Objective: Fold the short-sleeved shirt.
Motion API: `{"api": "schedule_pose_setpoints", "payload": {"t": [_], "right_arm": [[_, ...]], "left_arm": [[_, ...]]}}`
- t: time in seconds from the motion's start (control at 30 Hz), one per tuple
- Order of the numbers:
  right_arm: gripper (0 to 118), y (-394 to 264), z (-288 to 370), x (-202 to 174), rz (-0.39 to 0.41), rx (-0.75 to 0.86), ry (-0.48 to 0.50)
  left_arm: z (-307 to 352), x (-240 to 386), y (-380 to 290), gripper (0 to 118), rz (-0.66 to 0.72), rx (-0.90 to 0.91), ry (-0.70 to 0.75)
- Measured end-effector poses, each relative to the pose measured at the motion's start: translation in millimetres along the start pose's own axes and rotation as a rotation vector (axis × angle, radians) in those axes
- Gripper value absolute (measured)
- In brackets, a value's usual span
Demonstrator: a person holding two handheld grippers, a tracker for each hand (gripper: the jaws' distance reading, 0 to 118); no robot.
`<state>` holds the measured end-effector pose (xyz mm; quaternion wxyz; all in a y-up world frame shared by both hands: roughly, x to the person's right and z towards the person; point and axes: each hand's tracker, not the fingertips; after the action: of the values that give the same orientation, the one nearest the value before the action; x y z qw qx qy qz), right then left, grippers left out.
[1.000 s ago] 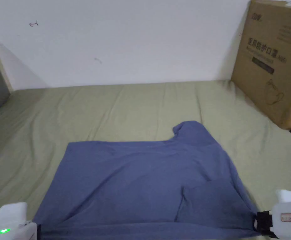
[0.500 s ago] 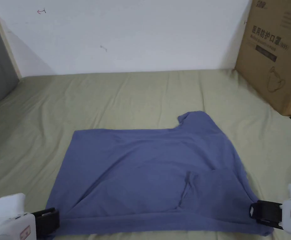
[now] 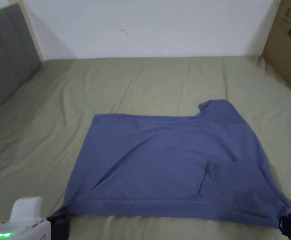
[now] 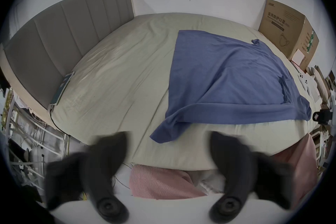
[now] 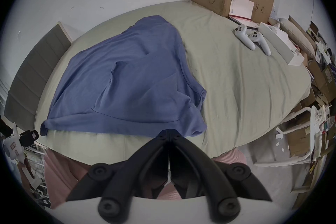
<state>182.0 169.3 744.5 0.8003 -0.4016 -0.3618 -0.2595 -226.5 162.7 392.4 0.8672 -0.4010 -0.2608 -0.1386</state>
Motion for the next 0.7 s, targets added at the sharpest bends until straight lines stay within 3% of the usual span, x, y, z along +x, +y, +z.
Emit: {"api": "schedule_pose_setpoints", "payload": {"t": [0.3, 0.33, 0.37, 0.4, 0.63, 0.67, 0.7], "right_arm": [[0, 0.0, -8.2, 4.5, -0.012, -0.028, 0.008], [0, -0.3, -8.7, 5.7, -0.013, -0.031, 0.008], [0, -0.8, -9.7, 7.9, -0.016, -0.036, 0.009], [0, -1.6, -10.9, 10.6, -0.021, -0.038, 0.012], [1, -2.4, -4.8, 23.6, -0.050, -0.030, 0.031], [5, -0.7, -5.7, 23.0, -0.042, -0.028, 0.026], [25, 1.4, -7.4, 22.6, -0.026, -0.020, 0.013]], "left_arm": [[-39.0, 3.4, 15.5, 112, 0.025, -0.017, -0.050], [-46.1, 3.6, 17.5, 99, 0.037, -0.061, -0.090], [-55.9, 0.6, 17.1, 68, 0.054, -0.079, -0.107], [-66.5, -0.5, 16.2, 6, 0.047, -0.131, -0.092], [-56.8, 0.6, 20.8, 3, 0.082, -0.105, -0.087], [-57.5, 1.1, 20.2, 3, 0.079, -0.108, -0.085], [-56.5, 2.9, 19.4, 3, 0.075, -0.108, -0.082]]}}
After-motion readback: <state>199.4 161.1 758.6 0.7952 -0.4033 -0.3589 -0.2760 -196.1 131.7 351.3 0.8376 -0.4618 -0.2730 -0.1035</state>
